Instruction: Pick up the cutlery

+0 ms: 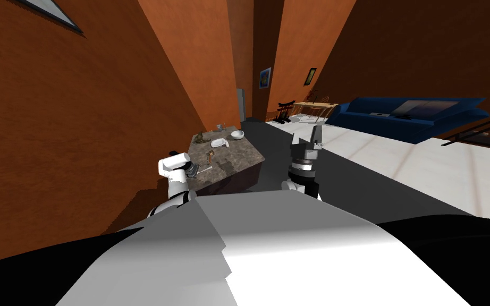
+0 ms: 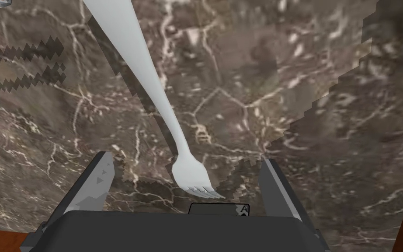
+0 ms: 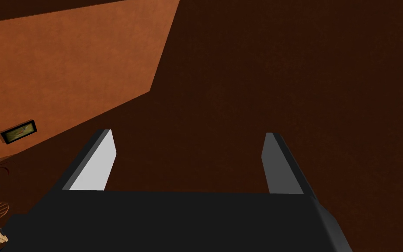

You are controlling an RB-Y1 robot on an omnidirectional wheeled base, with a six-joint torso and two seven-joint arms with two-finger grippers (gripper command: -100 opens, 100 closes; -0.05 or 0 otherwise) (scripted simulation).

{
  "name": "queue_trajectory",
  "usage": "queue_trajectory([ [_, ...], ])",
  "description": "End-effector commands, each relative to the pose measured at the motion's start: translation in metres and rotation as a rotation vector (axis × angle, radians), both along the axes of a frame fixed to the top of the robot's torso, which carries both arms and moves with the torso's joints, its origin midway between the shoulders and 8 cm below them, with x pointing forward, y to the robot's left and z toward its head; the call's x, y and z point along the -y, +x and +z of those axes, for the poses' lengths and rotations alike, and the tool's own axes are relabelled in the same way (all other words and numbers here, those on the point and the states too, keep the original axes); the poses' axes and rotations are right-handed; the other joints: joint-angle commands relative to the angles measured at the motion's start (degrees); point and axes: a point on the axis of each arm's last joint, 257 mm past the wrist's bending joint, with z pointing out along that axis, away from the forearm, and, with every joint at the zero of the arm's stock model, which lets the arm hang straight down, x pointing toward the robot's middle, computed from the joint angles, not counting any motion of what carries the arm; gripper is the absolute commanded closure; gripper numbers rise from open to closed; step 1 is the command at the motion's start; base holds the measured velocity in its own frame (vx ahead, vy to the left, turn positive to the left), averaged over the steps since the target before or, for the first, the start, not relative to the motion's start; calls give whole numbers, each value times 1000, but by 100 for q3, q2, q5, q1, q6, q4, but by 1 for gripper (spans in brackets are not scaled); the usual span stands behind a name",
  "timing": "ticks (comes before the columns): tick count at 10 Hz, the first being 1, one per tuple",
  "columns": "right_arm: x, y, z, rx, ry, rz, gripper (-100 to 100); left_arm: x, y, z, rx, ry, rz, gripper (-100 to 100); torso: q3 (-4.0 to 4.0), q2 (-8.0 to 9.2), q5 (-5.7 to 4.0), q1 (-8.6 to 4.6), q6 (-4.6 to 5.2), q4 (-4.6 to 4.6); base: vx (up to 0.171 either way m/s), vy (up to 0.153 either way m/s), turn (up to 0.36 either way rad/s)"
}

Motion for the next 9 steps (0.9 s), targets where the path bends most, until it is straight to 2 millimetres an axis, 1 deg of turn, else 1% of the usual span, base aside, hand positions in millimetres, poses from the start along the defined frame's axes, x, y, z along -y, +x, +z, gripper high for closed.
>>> queue_trajectory([
  [1,0,0,0,0,0,0,0,1,2,-7,2,1,0,-100,0,0,0,0,0,0,1,18,-1],
  [2,0,0,0,0,0,0,0,1,1,-5,1,0,0,-100,0,0,0,0,0,0,1,8,-2],
  [3,0,0,0,0,0,0,0,0,2,-5,2,1,0,100,1,1,-1,-4,0,1,0,0,0],
  [7,0,0,0,0,0,0,0,0,2,-5,4,1,3,100,-1,1,1,0,2,-3,0,0,0],
  [8,0,0,0,0,0,0,0,0,2,-5,4,1,3,0,-1,1,1,0,2,-3,0,0,0],
  [9,0,0,0,0,0,0,0,-1,-1,4,2,1,0,100,-1,1,2,0,2,-4,-3,-12,-1],
])
